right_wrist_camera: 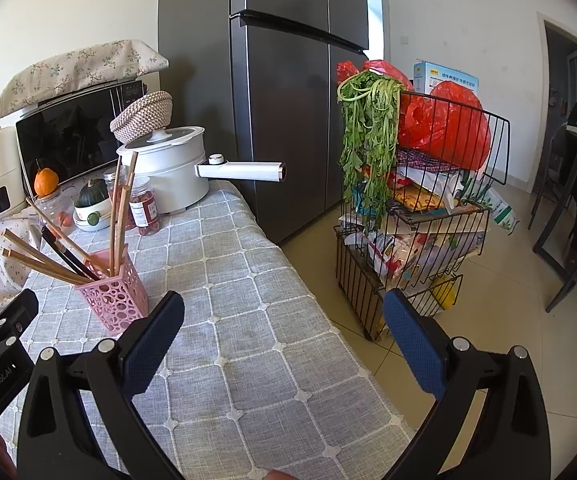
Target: Organize utensils
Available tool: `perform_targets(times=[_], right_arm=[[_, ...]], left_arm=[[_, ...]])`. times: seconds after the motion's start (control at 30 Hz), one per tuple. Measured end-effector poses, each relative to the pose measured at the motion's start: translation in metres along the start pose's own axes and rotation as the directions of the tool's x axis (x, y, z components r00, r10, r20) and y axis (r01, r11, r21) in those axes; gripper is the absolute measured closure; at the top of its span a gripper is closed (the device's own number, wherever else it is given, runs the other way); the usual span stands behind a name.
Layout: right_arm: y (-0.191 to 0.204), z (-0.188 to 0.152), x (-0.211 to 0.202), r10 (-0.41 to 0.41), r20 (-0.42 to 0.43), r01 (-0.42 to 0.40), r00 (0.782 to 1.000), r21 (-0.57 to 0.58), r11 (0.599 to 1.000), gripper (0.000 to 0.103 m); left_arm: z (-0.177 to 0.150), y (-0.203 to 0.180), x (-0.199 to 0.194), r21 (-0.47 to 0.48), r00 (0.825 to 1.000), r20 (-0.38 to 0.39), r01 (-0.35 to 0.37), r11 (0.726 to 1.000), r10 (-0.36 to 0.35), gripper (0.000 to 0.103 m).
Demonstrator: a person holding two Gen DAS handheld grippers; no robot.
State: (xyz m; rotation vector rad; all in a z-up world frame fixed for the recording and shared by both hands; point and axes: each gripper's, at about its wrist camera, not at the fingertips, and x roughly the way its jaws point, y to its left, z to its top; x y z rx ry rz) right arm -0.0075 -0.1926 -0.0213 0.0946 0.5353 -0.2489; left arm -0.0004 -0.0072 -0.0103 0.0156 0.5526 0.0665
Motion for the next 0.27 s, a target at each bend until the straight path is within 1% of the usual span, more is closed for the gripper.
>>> perform_targets(times=[0.07, 0.13, 0.27], right_arm=[[0.0000, -0.0004, 0.0002, 0.000, 0.000, 0.000, 1.000, -0.002, 1.000, 0.006], [-0.0006, 0.0002, 0.0005, 0.001, -0.002, -0.001, 1.000, 0.001, 1.000, 0.006], [-0.0011, 0.0000, 0.0007, 0.003, -0.004, -0.003, 1.000, 0.002, 1.000, 0.006]], left_arm=[[0.0023, 0.0003, 0.0001, 0.000, 1.000, -0.002, -0.002, 1.000, 0.002, 0.017], [0.0033, -0.0008, 0.0008, 0.010, 1.000, -0.005, -0.011, 1.000, 0.011, 0.013], [0.0043, -0.0015, 0.0010, 0.012, 1.000, -0.007, -0.002, 1.000, 0.002, 0.007]])
